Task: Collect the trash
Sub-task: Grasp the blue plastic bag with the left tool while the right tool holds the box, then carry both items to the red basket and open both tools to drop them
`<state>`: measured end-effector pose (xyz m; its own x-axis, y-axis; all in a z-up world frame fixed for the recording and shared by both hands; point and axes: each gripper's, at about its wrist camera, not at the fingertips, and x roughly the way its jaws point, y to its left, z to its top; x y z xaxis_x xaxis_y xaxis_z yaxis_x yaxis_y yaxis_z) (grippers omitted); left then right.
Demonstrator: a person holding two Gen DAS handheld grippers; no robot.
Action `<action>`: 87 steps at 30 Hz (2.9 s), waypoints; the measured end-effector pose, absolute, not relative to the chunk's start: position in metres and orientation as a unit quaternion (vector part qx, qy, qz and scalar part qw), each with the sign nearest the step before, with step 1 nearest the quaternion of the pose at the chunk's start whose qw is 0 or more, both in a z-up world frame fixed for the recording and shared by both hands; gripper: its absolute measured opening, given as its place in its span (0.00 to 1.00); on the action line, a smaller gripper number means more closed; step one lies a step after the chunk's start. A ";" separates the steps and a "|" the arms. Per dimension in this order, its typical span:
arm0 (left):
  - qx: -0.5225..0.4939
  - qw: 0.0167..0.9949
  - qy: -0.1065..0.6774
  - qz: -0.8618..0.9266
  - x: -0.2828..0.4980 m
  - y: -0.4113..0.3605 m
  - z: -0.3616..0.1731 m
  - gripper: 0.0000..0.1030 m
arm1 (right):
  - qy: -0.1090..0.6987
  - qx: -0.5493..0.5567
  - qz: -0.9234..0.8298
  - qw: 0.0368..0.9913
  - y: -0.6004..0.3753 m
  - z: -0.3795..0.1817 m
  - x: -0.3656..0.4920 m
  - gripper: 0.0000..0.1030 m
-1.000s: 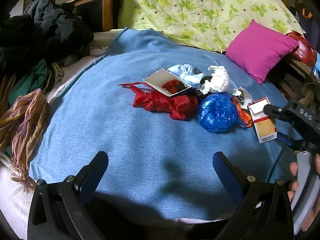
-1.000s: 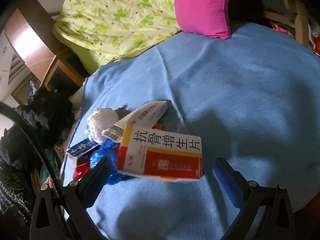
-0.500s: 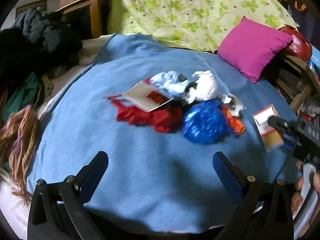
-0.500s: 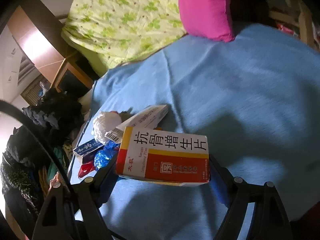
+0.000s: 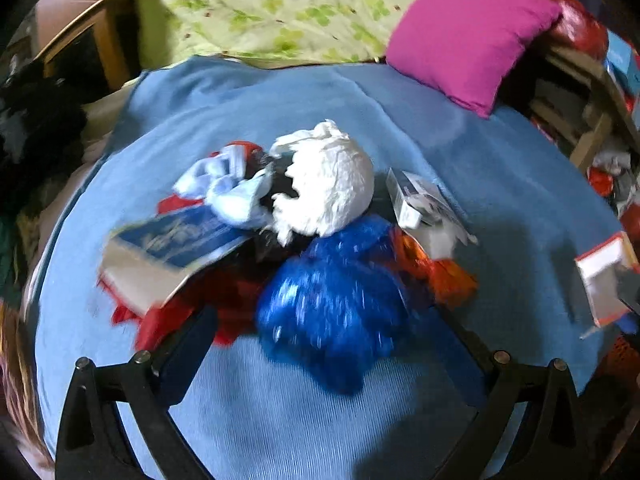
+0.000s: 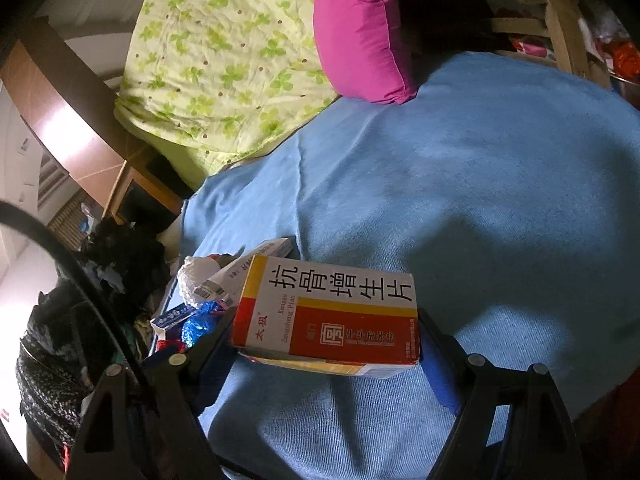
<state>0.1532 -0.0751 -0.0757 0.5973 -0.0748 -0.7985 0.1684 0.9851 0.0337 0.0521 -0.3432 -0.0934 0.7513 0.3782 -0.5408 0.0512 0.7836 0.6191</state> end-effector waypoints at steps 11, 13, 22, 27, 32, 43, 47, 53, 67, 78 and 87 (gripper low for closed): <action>-0.015 0.885 0.449 -0.125 0.154 -0.043 -0.048 0.25 | 0.342 0.304 0.088 0.885 -0.338 -0.093 0.051 0.82; -0.024 0.889 0.439 -0.128 0.145 -0.032 -0.040 0.27 | 0.344 0.299 0.088 0.886 -0.335 -0.094 0.051 0.82; -0.086 0.916 0.391 -0.040 0.130 0.049 -0.013 0.79 | 0.346 0.299 0.077 0.886 -0.337 -0.094 0.042 0.82; -0.099 0.918 0.384 0.010 0.130 0.081 -0.012 0.81 | 0.345 0.295 0.080 0.888 -0.337 -0.094 0.042 0.82; -0.115 0.900 0.420 0.028 0.123 0.095 -0.038 0.81 | 0.346 0.297 0.080 0.887 -0.335 -0.095 0.043 0.82; -0.070 0.887 0.454 0.038 0.127 0.093 -0.066 0.81 | 0.349 0.293 0.083 0.886 -0.335 -0.097 0.046 0.82; -0.098 0.884 0.456 0.012 0.109 0.082 -0.060 0.81 | 0.348 0.294 0.081 0.886 -0.336 -0.099 0.044 0.82; -0.084 0.901 0.415 -0.090 0.064 0.004 -0.037 0.84 | 0.351 0.288 0.084 0.887 -0.333 -0.099 0.046 0.82; -0.016 0.891 0.449 -0.069 0.088 -0.048 -0.075 0.58 | 0.335 0.292 0.077 0.893 -0.344 -0.088 0.032 0.82; -0.041 0.922 0.368 -0.110 0.056 -0.047 0.000 0.57 | 0.307 0.279 0.053 0.908 -0.371 -0.060 -0.001 0.82; -0.028 0.919 0.345 -0.189 0.041 -0.111 0.032 0.57 | 0.278 0.283 -0.014 0.918 -0.436 -0.041 -0.057 0.82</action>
